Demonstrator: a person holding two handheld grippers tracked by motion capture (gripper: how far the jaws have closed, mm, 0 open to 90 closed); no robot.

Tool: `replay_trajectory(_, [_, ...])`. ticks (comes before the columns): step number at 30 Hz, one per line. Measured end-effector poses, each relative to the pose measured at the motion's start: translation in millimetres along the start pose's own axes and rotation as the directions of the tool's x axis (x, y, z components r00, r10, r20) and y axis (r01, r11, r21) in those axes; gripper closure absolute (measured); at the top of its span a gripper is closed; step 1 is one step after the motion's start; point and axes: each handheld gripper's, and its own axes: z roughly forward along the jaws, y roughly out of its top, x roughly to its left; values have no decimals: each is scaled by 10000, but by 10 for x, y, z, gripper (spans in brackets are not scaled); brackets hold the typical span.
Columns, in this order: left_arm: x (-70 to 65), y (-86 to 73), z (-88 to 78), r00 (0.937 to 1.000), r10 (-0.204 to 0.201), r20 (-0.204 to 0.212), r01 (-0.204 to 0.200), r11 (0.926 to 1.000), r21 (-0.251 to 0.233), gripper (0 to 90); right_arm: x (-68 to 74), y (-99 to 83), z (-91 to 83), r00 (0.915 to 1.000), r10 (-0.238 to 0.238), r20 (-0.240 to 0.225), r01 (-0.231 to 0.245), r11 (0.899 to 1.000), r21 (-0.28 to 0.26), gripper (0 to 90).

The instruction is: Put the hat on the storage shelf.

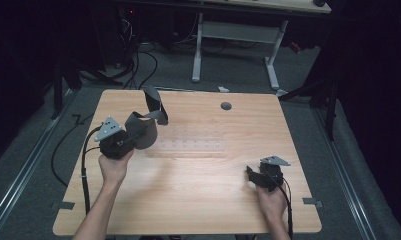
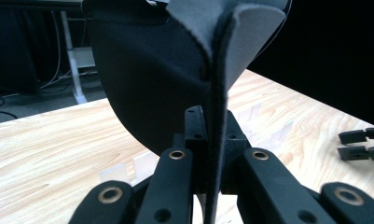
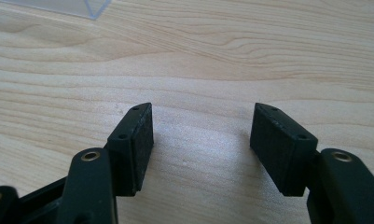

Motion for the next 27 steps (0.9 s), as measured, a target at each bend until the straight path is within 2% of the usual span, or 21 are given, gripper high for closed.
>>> replay_trajectory(20, [193,-128,156,9975,254,-660,-264,9995,-148,860,-2,-1,1,10000,0,-17,0,10000,-27,395])
replay_trajectory(27, [223,-180,185,9953,610,-753,-623,9979,-151,860,0,-2,-1,10000,-12,-22,12,10000,-11,393])
